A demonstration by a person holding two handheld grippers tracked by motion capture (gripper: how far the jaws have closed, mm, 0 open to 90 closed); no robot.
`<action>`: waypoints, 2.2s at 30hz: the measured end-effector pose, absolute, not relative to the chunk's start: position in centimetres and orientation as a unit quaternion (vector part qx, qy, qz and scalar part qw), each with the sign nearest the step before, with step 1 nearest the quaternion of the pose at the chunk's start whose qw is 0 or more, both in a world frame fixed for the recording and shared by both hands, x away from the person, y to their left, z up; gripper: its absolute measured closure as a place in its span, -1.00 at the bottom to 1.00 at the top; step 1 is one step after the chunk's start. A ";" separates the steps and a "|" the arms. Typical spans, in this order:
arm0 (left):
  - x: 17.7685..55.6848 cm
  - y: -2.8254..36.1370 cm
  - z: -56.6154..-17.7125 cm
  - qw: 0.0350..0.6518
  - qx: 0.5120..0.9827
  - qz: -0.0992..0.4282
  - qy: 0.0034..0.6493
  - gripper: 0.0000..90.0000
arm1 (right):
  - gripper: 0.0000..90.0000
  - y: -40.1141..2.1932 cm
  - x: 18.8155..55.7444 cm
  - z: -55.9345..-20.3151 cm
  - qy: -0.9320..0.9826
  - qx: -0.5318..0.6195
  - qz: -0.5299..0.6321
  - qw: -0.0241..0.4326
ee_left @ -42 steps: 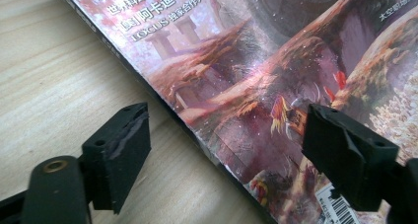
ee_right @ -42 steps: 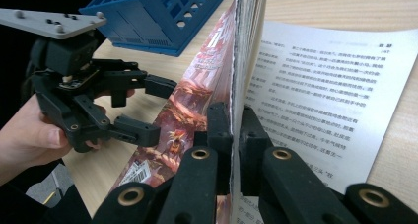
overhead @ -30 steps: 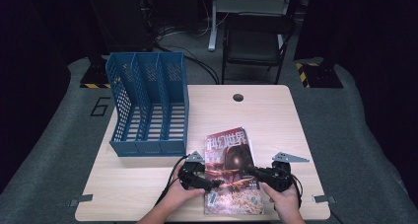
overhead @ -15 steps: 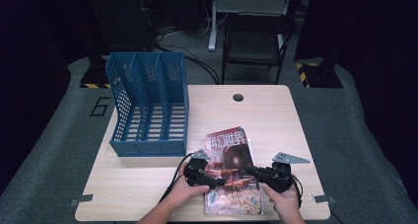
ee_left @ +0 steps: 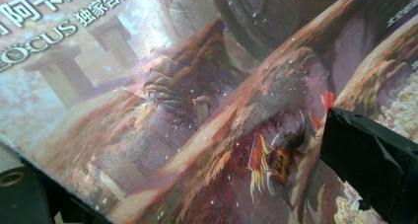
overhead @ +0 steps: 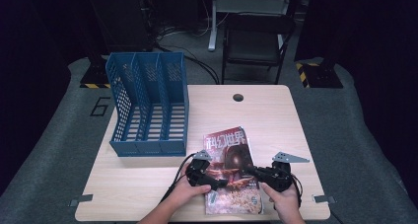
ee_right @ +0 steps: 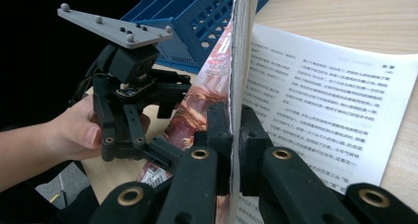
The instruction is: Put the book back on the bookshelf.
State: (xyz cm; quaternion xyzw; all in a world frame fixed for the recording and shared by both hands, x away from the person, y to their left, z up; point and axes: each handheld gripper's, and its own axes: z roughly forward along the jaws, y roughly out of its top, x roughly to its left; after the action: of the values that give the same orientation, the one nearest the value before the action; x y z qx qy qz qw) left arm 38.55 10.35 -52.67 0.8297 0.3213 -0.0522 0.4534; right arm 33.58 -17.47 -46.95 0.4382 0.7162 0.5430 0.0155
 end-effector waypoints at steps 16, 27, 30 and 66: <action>38.3 10.3 -52.6 0.449 0.828 -0.025 0.335 -0.66 | 0.94 -17.6 34.0 -47.5 0.721 0.454 0.523 0.014; 38.3 10.2 -52.6 0.444 0.824 -0.002 0.351 -0.43 | 0.93 -17.7 35.0 -48.9 0.727 0.481 0.491 -0.004; 38.5 10.4 -52.6 0.446 0.817 0.000 0.364 -0.33 | 0.93 -17.5 35.1 -49.1 0.726 0.487 0.486 -0.008; 39.2 10.7 -52.5 0.437 0.808 0.014 0.394 0.20 | 0.42 -18.6 36.7 -51.6 0.719 0.556 0.417 -0.027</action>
State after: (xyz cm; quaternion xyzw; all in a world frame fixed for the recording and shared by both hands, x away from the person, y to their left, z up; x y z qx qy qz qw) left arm 39.17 10.68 -52.49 0.8082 0.3941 0.0138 0.4373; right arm 36.74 -18.65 -51.65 0.5559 0.7188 0.4166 -0.0275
